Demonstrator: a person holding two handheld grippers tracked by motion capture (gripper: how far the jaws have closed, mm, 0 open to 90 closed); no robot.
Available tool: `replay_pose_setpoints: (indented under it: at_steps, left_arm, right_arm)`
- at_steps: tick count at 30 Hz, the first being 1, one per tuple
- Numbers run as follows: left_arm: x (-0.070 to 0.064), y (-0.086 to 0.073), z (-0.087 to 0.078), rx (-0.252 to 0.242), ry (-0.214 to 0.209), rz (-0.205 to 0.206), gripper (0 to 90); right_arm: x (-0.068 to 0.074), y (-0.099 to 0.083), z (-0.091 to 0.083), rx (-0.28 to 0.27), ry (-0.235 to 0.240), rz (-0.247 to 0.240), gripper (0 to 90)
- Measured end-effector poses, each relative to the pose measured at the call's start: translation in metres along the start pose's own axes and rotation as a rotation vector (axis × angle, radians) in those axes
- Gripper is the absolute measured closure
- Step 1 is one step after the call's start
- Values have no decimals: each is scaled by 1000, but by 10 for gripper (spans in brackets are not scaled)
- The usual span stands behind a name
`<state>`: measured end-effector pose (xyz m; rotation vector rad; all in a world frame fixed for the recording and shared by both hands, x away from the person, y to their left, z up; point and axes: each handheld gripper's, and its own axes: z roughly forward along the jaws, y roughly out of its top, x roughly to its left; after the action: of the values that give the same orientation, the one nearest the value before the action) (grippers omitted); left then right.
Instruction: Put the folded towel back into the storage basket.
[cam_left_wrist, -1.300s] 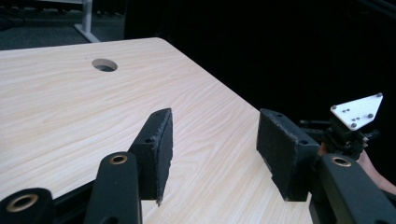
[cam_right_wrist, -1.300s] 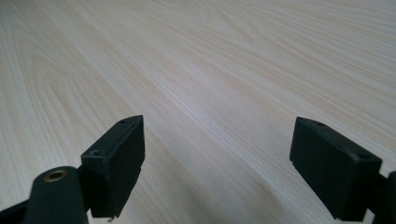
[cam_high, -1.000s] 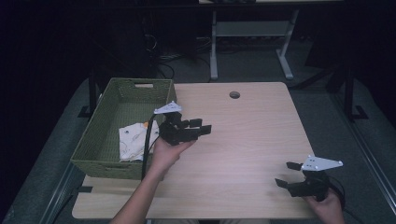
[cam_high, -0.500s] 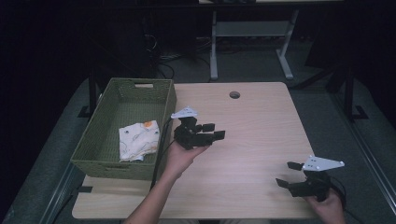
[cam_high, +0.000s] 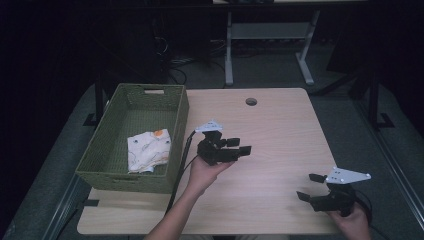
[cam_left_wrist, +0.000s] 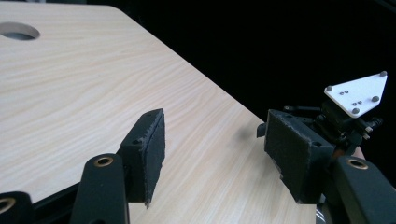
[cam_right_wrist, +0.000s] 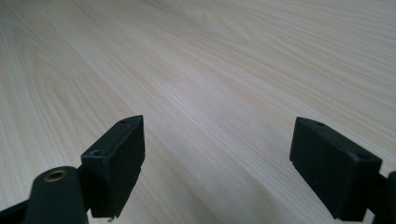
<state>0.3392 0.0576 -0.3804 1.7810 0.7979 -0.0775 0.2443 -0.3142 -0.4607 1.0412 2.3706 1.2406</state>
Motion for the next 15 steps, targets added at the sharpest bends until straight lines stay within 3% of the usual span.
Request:
replay_pose_setpoints:
  at_steps: [15]
  left_arm:
    - [-4,-31,30,60,-30,-17,372]
  right_arm:
    - [-1,-3,-2,3,-7,1,178]
